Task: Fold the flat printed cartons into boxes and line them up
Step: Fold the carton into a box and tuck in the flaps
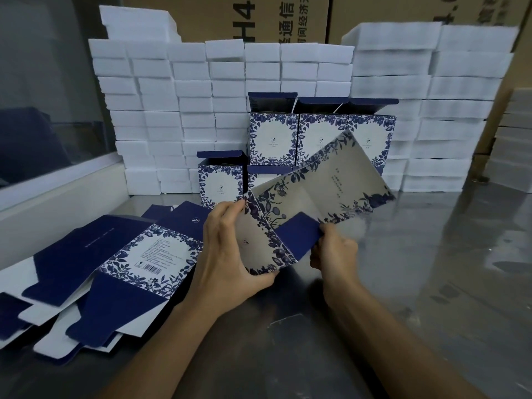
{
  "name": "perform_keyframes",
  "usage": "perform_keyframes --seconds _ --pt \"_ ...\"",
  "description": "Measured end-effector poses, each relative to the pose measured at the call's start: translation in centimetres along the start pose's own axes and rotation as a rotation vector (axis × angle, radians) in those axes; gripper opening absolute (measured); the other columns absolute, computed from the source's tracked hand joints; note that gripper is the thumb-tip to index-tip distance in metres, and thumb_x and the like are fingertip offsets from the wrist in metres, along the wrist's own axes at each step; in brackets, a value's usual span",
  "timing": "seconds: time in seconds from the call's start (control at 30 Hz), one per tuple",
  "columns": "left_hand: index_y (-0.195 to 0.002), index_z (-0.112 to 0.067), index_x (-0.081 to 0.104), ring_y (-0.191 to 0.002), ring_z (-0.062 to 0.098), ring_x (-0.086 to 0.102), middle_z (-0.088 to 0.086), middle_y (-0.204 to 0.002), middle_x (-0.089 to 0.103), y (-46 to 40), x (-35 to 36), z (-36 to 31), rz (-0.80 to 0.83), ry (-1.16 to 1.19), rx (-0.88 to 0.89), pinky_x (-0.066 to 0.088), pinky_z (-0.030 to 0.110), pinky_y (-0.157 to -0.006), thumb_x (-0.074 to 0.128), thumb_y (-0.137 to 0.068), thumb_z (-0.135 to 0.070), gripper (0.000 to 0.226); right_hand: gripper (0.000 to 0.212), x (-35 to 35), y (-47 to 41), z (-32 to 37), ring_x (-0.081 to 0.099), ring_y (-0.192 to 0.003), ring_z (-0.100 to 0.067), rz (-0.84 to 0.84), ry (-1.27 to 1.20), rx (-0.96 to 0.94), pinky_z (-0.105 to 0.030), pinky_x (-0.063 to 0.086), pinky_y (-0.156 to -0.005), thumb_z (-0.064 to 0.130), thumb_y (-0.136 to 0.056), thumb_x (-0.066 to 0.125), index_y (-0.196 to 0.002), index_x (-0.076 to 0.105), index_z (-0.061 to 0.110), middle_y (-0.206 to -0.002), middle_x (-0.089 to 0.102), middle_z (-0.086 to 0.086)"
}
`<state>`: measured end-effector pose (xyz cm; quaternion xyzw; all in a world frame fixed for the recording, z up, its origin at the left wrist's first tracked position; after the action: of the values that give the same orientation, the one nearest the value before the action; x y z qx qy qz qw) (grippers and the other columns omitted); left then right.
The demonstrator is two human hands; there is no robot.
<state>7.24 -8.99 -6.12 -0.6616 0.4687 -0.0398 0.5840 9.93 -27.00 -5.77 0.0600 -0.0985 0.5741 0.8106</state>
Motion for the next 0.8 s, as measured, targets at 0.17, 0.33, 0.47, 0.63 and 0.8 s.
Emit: perform_keyframes --seconds 0.17,0.33,0.47,0.63,0.8 --pt "-0.146 -0.03 0.016 -0.139 0.013 0.029 -0.012 -0.144 0.024 0.0 0.0 0.0 0.019 0.107 -0.124 0.028 0.027 -0.11 0.086 -0.053 -0.057 0.119 0.034 1.2 0.4 -0.5 0.069 -0.062 -0.003 0.127 0.016 -0.05 -0.035 0.053 -0.069 0.045 -0.1 0.052 -0.077 0.064 0.023 -0.066 0.073 0.012" --pt "-0.141 -0.032 0.03 -0.127 0.002 0.038 -0.018 -0.131 0.035 -0.1 0.2 0.2 -0.02 0.274 -0.293 0.038 0.029 -0.105 0.085 -0.057 -0.055 0.103 0.024 1.8 0.5 -0.7 0.075 -0.09 -0.015 0.188 -0.078 0.065 -0.052 0.059 -0.087 0.068 -0.072 0.058 -0.08 0.064 0.046 -0.099 0.077 0.008" --pt "-0.12 -0.031 0.047 -0.116 0.009 0.052 -0.006 -0.123 0.048 -0.5 0.1 -0.4 -0.06 0.486 -0.419 0.047 0.037 -0.1 0.075 -0.059 -0.061 0.073 0.051 2.0 0.9 -0.2 0.073 -0.098 -0.018 0.231 -0.093 0.082 -0.055 0.056 -0.093 0.071 -0.066 0.063 -0.101 0.055 0.036 -0.104 0.076 0.003" --pt "-0.103 -0.023 0.051 -0.094 0.01 0.057 -0.002 -0.105 0.058 -0.8 -0.2 -0.5 -0.069 0.67 -0.476 0.046 0.027 -0.085 0.068 -0.067 -0.061 0.055 0.045 2.2 1.1 0.2 0.069 -0.106 -0.017 0.271 -0.057 0.026 -0.053 0.055 -0.097 0.065 -0.09 0.05 -0.12 0.054 0.032 -0.118 0.071 0.001" --pt "-0.102 -0.017 0.063 -0.083 0.009 0.069 -0.008 -0.086 0.071 -0.7 0.1 -0.8 -0.032 1.045 -0.7 0.056 0.031 -0.078 0.063 -0.078 -0.064 0.054 0.04 1.9 1.1 0.9 0.059 -0.112 -0.012 0.294 0.001 -0.097 -0.055 0.042 -0.109 0.074 -0.067 0.051 -0.098 0.056 0.049 -0.112 0.064 0.013"
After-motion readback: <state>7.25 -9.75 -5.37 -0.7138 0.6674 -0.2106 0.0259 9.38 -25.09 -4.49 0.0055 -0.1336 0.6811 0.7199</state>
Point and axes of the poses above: each hand's wrist, its own y-axis away from the middle knuckle, its own x-axis out of the palm, z = x × y, the point moved 1 cm from there along -y, towards the middle knuckle
